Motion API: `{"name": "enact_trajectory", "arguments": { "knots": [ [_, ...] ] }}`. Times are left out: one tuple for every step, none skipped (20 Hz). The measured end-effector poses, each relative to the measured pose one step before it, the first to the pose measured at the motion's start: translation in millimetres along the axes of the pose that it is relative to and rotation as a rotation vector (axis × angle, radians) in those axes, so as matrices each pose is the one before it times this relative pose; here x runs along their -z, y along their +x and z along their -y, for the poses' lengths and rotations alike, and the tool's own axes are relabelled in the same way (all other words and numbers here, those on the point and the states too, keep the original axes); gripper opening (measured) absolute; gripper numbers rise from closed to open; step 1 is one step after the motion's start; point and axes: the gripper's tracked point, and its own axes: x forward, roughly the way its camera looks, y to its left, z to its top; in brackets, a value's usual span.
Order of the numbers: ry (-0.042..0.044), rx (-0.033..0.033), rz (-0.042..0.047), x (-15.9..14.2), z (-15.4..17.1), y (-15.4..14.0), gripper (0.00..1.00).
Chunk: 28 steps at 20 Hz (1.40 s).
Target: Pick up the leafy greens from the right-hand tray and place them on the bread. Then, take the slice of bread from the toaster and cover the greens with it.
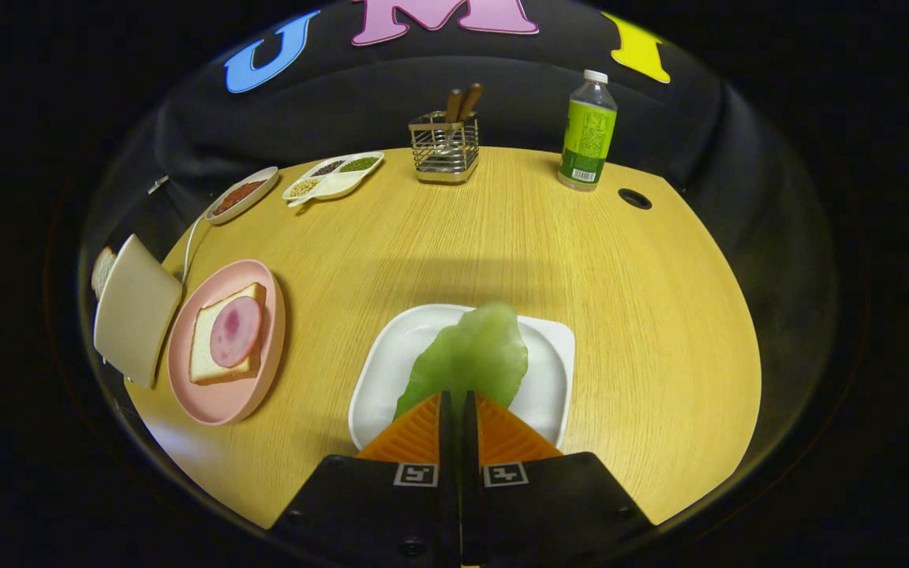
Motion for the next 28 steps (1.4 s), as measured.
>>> {"name": "enact_trajectory", "arguments": {
  "knots": [
    [0.00014, 0.00505, 0.00887, -2.70, -2.13, -5.20, 0.06],
    [0.00903, 0.00052, 0.00731, -2.44, -2.80, -6.47, 0.06],
    [0.01115, 0.00113, 0.01041, -3.18, -2.75, -7.77, 0.06],
    [0.00631, 0.00499, 0.01157, -3.33, -1.65, -6.96, 0.06],
    [0.00145, 0.00436, 0.00632, -1.45, -2.14, -6.76, 0.06],
    [-0.00347, 0.00242, 0.00330, -1.20, -2.22, -7.16, 0.06],
    [-0.00584, 0.00011, 0.00437, -2.25, -3.41, -7.51, 0.06],
    [-0.01000, 0.00096, 0.00571, -3.63, -3.31, -7.41, 0.06],
    [-0.01075, -0.00355, 0.00891, -3.88, -5.15, -7.67, 0.06],
    [-0.01136, -0.00283, 0.01131, -5.35, -6.01, -7.43, 0.06],
    [-0.01161, -0.00835, 0.01243, -5.46, -7.57, -7.52, 0.06],
    [-0.01231, -0.00944, 0.01198, -6.33, -8.33, -6.54, 0.06],
    [-0.01127, -0.01210, 0.01161, -5.68, -10.56, -5.96, 0.06],
    [-0.00903, -0.01664, 0.01131, -6.45, -11.93, -4.37, 0.06],
    [-0.01117, -0.01768, 0.01230, -6.26, -13.28, -3.79, 0.06],
    [-0.01548, -0.01594, 0.01122, -5.96, -12.10, -2.53, 0.06],
    [-0.01701, -0.01466, 0.00901, -6.27, -11.83, -1.78, 0.06],
    [-0.01654, -0.01403, 0.00593, -5.32, -11.87, -0.05, 0.06],
    [-0.01330, -0.01473, 0.00473, -3.80, -11.54, 0.92, 0.06],
    [-0.01033, -0.01469, 0.00465, -4.32, -10.67, -0.45, 0.06],
    [-0.01193, -0.01612, 0.00227, -3.02, -10.15, 1.53, 0.06],
    [-0.01227, -0.01289, 0.00056, -2.73, -10.09, 1.95, 0.06],
    [-0.01296, -0.01282, -0.00573, -1.05, -7.93, 2.90, 0.06],
    [-0.01478, -0.00637, -0.00976, 0.35, -6.40, 4.48, 0.06],
    [-0.01346, -0.00608, -0.00973, 0.40, -6.67, 6.28, 0.06],
    [-0.01297, -0.00998, -0.01195, 0.26, -7.85, 6.14, 0.06],
    [-0.01224, -0.01037, -0.00951, 0.16, -8.06, 7.11, 0.06],
    [-0.01127, -0.00116, -0.00847, -0.49, -6.00, 6.05, 0.06]
  ]
}}
